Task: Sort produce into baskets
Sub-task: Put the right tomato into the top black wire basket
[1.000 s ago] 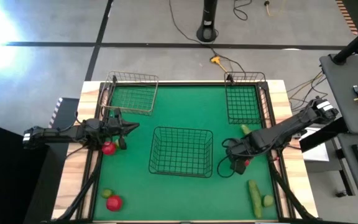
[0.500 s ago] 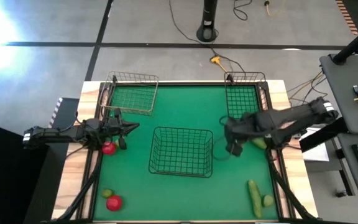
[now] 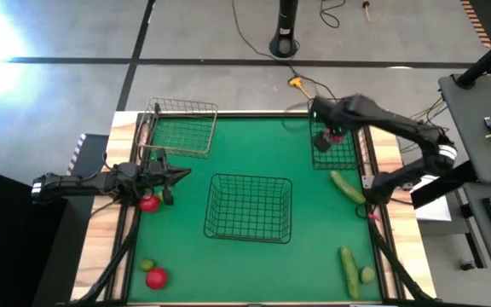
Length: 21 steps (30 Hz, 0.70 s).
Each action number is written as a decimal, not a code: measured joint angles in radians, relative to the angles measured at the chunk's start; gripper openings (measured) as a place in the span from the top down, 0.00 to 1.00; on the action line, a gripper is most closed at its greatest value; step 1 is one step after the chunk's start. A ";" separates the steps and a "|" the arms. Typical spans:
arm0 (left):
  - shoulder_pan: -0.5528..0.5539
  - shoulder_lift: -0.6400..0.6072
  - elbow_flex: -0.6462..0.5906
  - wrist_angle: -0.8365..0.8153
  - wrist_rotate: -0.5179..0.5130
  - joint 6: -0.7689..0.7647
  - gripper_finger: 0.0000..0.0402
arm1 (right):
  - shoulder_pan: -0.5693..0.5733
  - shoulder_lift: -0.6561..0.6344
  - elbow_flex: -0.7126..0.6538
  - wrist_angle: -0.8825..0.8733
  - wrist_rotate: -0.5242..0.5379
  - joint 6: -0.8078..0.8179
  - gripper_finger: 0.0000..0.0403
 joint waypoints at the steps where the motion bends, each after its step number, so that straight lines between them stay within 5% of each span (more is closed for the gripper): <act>1: 0.000 0.000 0.000 0.000 0.000 0.000 1.00 | -0.042 0.015 0.000 0.021 -0.018 -0.045 0.22; 8: 0.000 0.000 0.000 0.000 0.000 0.000 1.00 | -0.237 0.145 -0.001 0.054 -0.085 -0.248 0.20; 21: 0.000 0.000 0.000 0.000 0.000 0.000 1.00 | -0.302 0.276 -0.182 0.189 -0.134 -0.412 0.19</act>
